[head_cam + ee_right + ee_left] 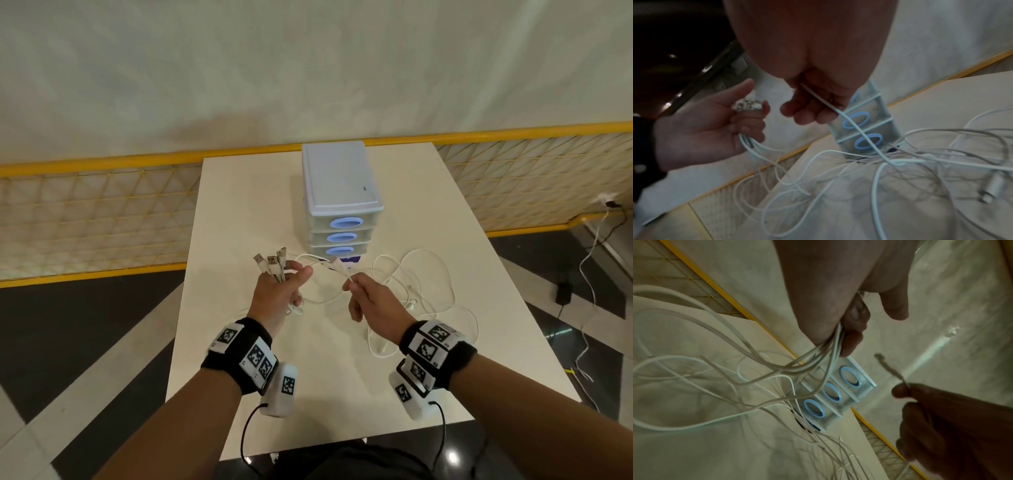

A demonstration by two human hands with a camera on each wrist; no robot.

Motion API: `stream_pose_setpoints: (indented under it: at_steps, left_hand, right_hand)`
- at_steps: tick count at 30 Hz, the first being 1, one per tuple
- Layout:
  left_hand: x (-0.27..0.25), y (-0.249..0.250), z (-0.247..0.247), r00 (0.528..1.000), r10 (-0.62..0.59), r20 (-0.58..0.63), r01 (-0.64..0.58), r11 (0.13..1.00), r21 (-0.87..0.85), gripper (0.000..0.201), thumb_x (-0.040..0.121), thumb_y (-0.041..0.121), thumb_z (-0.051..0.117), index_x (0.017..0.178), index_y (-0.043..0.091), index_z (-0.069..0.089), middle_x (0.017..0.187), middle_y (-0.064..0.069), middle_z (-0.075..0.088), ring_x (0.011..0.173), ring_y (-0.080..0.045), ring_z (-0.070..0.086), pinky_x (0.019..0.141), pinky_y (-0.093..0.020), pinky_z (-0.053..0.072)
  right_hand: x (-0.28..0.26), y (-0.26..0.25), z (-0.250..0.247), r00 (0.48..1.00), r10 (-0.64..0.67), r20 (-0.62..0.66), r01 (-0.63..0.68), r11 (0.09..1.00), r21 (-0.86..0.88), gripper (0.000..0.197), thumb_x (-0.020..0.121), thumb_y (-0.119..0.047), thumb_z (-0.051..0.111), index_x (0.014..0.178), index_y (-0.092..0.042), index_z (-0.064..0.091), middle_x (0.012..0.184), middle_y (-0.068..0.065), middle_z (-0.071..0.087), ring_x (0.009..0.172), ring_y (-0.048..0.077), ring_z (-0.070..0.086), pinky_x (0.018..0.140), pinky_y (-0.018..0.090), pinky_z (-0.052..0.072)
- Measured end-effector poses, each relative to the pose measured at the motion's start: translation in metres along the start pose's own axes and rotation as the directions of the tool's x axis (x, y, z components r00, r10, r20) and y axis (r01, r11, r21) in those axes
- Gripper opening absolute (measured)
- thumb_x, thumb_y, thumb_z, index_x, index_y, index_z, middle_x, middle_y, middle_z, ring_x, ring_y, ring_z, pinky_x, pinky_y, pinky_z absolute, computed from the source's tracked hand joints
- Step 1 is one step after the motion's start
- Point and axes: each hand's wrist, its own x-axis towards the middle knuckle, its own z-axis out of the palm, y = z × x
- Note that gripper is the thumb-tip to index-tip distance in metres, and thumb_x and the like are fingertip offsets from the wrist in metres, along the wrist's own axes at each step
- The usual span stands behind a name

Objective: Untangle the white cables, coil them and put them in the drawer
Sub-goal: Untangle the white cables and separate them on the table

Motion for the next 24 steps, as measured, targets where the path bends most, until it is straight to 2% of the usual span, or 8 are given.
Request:
stream_pose_setpoints:
  at_steps: [3,5,8,10,12,16,20,24]
  left_hand:
    - [-0.002,0.002,0.005,1.0,0.023,0.016,-0.023,1.0,-0.008,0.029,0.059,0.028,0.079,0.073,0.015,0.057,0.043,0.01,0.041,0.038,-0.01,0.033,0.046,-0.024,0.033]
    - [-0.005,0.002,0.009,0.999,0.039,0.024,-0.039,0.999,-0.011,0.026,0.061,0.026,0.078,0.071,0.015,0.057,0.045,0.01,0.044,0.04,-0.009,0.034,0.048,-0.027,0.032]
    - [-0.008,0.006,0.017,0.999,0.029,0.017,-0.029,1.0,-0.002,0.02,0.07,0.026,0.075,0.059,0.018,0.06,0.046,0.008,0.047,0.042,-0.01,0.037,0.05,-0.028,0.032]
    - [-0.009,0.009,0.022,1.0,0.022,-0.016,-0.022,1.0,0.005,0.023,0.082,0.024,0.071,0.065,0.011,0.061,0.049,0.003,0.048,0.044,-0.012,0.039,0.05,-0.028,0.033]
    - [-0.01,0.013,0.025,0.999,0.03,-0.04,-0.029,0.999,0.024,0.024,0.089,0.021,0.063,0.075,0.002,0.059,0.052,-0.002,0.046,0.046,-0.013,0.04,0.048,-0.026,0.035]
    - [-0.013,0.014,0.026,0.999,0.035,-0.018,-0.034,0.997,0.066,0.03,0.09,0.02,0.062,0.063,0.01,0.052,0.046,0.005,0.044,0.042,-0.009,0.039,0.043,-0.022,0.034]
    - [-0.014,0.016,0.026,0.998,0.054,-0.036,-0.049,0.992,0.119,0.032,0.094,0.025,0.054,0.069,0.007,0.05,0.052,-0.004,0.038,0.045,-0.011,0.036,0.046,-0.021,0.033]
    - [-0.008,0.019,0.023,0.994,-0.033,-0.104,0.04,0.997,0.069,0.039,0.094,0.039,0.052,0.064,0.014,0.051,0.053,0.003,0.05,0.051,-0.012,0.044,0.054,-0.027,0.038]
  right_hand:
    - [0.003,-0.014,0.009,0.994,-0.102,-0.032,0.104,0.993,0.05,0.018,0.1,-0.02,0.033,0.09,-0.016,0.048,0.057,-0.006,0.041,0.05,0.005,0.037,0.056,0.017,0.035]
    - [0.006,-0.024,0.018,0.989,-0.149,-0.022,0.15,0.987,0.054,0.015,0.099,-0.019,0.035,0.089,-0.018,0.046,0.059,-0.009,0.039,0.051,0.004,0.036,0.057,0.019,0.034]
    - [0.013,-0.036,0.028,0.984,-0.181,0.003,0.181,0.983,0.032,0.018,0.099,-0.017,0.036,0.084,-0.022,0.045,0.061,-0.014,0.049,0.052,0.002,0.042,0.058,0.017,0.036]
    - [0.015,-0.041,0.034,0.982,-0.186,-0.005,0.186,0.982,0.034,0.021,0.099,-0.014,0.037,0.082,-0.02,0.047,0.065,-0.017,0.054,0.055,-0.001,0.049,0.059,0.013,0.039]
    - [0.018,-0.042,0.038,0.984,-0.179,-0.022,0.18,0.983,0.042,0.021,0.099,-0.013,0.036,0.084,-0.014,0.051,0.071,-0.013,0.056,0.061,-0.003,0.054,0.063,0.011,0.041]
    - [0.02,-0.042,0.039,0.983,-0.182,-0.023,0.183,0.982,0.043,0.021,0.1,-0.017,0.037,0.09,-0.014,0.055,0.073,-0.009,0.059,0.065,0.0,0.057,0.067,0.013,0.044]
    - [0.019,-0.044,0.036,0.979,-0.205,-0.012,0.204,0.977,-0.061,0.025,0.099,-0.016,0.039,0.082,-0.012,0.057,0.065,-0.02,0.052,0.062,-0.008,0.054,0.063,0.005,0.036]
    - [0.02,-0.038,0.036,0.985,-0.172,-0.009,0.17,0.977,-0.132,0.021,0.099,-0.021,0.039,0.082,-0.018,0.051,0.062,-0.02,0.045,0.057,-0.002,0.047,0.059,0.014,0.033]
